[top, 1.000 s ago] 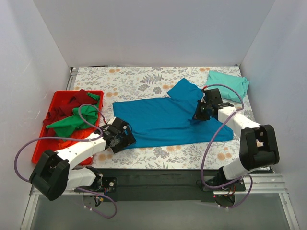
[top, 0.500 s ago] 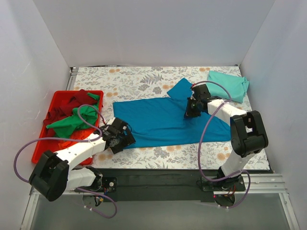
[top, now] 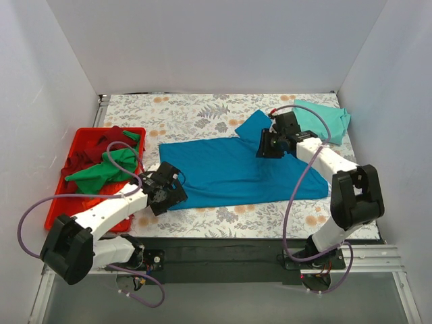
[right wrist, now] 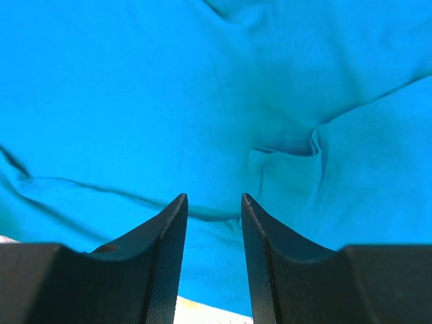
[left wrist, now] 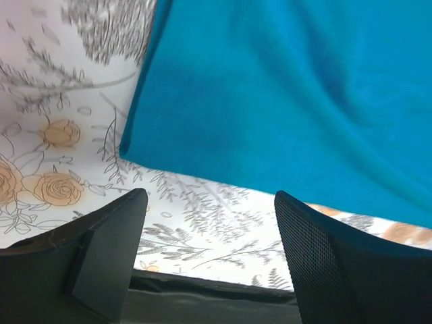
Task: Fold and stack the t-shirts
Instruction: Fold the tshirt
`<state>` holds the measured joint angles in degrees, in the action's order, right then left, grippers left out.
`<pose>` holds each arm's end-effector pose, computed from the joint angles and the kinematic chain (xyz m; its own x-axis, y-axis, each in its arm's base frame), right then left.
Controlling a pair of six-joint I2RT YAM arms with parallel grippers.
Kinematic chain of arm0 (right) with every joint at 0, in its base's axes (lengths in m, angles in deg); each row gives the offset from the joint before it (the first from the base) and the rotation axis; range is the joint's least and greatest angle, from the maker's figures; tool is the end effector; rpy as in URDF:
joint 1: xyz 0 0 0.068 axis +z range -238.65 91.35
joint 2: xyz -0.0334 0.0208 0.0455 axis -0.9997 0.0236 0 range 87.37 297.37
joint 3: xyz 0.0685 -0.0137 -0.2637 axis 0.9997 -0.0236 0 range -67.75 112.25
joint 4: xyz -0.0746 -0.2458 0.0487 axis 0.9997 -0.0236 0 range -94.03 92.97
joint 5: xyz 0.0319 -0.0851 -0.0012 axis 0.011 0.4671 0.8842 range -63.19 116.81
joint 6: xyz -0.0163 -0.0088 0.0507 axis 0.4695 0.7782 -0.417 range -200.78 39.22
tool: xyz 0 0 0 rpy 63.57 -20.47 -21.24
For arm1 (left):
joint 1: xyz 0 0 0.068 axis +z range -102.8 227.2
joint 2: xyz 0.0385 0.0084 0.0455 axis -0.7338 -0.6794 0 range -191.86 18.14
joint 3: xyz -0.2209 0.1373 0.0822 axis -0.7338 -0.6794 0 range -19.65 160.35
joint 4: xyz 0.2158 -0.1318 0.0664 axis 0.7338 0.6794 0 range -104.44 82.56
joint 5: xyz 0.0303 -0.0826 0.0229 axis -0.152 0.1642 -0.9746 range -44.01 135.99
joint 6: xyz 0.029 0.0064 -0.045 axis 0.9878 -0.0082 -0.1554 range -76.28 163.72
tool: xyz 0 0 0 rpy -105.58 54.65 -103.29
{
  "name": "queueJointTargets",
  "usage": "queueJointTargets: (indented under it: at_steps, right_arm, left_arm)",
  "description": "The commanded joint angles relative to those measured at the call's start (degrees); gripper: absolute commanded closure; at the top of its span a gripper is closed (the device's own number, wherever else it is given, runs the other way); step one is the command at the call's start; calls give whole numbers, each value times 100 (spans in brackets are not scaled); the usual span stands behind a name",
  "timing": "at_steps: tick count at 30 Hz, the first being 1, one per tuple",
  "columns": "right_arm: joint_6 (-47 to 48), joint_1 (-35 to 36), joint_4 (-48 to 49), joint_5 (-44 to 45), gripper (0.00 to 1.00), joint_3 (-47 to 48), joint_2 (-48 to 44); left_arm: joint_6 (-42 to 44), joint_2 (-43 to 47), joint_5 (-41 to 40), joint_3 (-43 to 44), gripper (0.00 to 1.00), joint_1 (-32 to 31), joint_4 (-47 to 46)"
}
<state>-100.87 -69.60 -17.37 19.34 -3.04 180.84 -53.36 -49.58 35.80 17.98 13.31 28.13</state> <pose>0.3304 0.1189 0.2290 -0.8099 0.0808 -0.5810 -0.1339 0.9389 0.3172 0.1650 -0.1031 0.1827 -0.4036 -0.9055 -0.1309 -0.8485 0.4239 -0.3167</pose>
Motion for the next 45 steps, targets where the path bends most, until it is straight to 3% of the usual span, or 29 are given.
queueJointTargets:
  at_steps: [1,8,13,18,24,37,45]
  right_arm:
    - [129,-50,-128,193,55,-255,-767]
    - [102,-366,-155,307,55,-1292,-1709]
    - [208,-717,-155,219,55,-1838,-2139]
    - [296,-920,-137,149,56,-2198,-2263]
    - [357,-1043,-58,158,56,-2489,-2281]
    - [392,-1193,83,122,57,-2893,-2368]
    - [428,-1263,126,131,57,-3113,-2430]
  left_arm:
    - [75,146,-683,552,25,-4,375]
    - [496,-644,-1239,974,38,251,279]
    - [812,-962,-1371,1089,39,462,86]
    - [1147,-1181,-1397,1466,33,725,-178]
    - [1393,-1761,-1450,1896,33,849,-363]
    - [1630,-2553,-1573,2231,41,875,-574]
    - [1727,-2887,-1626,2381,54,910,-583]
